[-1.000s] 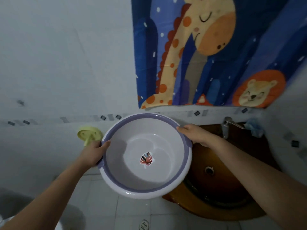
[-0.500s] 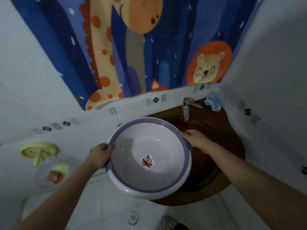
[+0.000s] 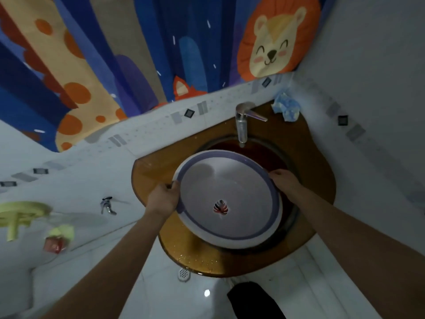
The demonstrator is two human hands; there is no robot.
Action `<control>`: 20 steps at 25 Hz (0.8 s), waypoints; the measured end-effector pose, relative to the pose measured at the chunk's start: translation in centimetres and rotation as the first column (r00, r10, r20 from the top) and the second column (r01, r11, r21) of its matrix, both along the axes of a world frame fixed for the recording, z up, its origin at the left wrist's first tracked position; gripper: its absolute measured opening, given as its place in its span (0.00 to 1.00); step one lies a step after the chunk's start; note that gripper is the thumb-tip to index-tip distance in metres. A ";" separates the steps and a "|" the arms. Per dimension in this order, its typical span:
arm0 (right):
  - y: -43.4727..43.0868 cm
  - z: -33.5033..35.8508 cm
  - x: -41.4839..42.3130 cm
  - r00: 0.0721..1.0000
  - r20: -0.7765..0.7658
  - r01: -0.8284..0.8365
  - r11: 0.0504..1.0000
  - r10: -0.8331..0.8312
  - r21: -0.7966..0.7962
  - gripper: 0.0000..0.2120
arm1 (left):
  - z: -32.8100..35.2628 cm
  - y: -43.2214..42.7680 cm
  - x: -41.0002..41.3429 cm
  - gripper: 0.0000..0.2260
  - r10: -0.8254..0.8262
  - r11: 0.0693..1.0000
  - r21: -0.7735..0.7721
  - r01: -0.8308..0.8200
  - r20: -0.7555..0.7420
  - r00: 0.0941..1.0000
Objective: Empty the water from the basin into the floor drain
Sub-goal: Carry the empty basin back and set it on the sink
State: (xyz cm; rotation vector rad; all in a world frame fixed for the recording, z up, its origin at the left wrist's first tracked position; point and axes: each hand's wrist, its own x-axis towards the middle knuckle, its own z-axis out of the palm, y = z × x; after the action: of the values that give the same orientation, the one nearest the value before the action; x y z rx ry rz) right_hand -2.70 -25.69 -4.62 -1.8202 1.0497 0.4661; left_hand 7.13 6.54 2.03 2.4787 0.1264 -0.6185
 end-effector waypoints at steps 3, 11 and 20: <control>-2.0 -1.5 0.5 0.999 -0.032 0.000 0.996 -0.003 -0.086 0.22 | -2.6 -2.5 0.4 0.21 0.003 1.000 -0.007 -0.003 -0.053 0.999; -3.8 -3.6 1.0 0.999 -0.047 -0.027 0.966 0.015 -0.258 0.16 | -8.9 -6.2 1.0 0.18 0.116 0.989 -0.063 -0.135 -0.238 0.964; -3.2 -4.1 0.9 0.996 -0.043 -0.088 0.976 0.081 -0.198 0.14 | -11.3 -5.8 1.3 0.19 0.162 0.975 -0.076 -0.207 -0.385 0.909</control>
State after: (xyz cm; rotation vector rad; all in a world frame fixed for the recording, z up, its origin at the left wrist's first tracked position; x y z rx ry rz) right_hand -1.79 -28.94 -8.69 -2.0472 1.0772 0.4587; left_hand 8.45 0.73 -9.28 2.1779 0.4558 -0.9836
